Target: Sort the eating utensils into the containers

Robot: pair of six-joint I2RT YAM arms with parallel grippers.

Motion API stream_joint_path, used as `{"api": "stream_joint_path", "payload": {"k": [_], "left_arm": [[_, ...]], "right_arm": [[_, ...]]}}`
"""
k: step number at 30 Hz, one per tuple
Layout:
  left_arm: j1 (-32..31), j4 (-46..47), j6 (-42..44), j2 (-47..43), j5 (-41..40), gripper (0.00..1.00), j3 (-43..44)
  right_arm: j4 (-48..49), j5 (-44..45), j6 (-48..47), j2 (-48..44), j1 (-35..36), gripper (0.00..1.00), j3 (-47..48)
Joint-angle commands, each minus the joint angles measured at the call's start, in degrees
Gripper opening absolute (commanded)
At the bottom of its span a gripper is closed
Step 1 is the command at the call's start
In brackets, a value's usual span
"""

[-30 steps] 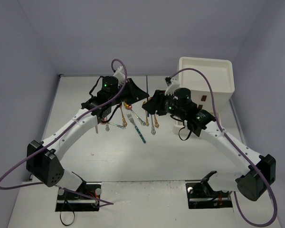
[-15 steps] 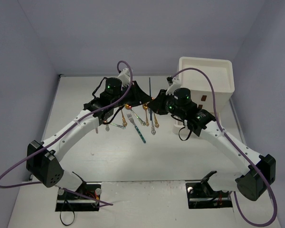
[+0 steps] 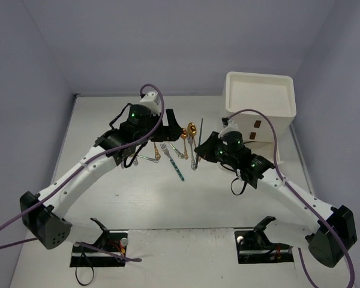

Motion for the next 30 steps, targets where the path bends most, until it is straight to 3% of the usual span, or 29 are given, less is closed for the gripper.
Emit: {"api": "stream_joint_path", "payload": {"k": [1, 7, 13, 21, 25, 30], "left_arm": [[-0.05, -6.5, 7.24, -7.84, -15.76, 0.8, -1.05], [2.07, -10.82, 9.99, -14.58, -24.32, 0.8, -8.27], [9.2, -11.41, 9.92, -20.29, -20.01, 0.81, -15.7], [15.28, -12.54, 15.59, -25.05, -19.84, 0.81, -21.37], [15.81, -12.23, 16.3, -26.31, -19.84, 0.81, -24.05], [16.07, -11.36, 16.94, -26.83, -19.94, 0.81, -26.33]], "right_arm": [[-0.32, 8.09, 13.46, -4.14, -1.62, 0.0, -5.03], [-4.61, 10.32, 24.95, -11.02, -10.85, 0.0, -12.25], [-4.61, 10.27, 34.46, -13.05, -21.72, 0.0, -16.33], [-4.61, 12.52, 37.7, -7.78, -32.74, 0.0, -15.22], [-4.61, 13.1, 38.72, -3.9, -36.73, 0.08, -13.86], [-4.61, 11.85, 37.59, -0.13, -39.31, 0.29, -11.42]]}}
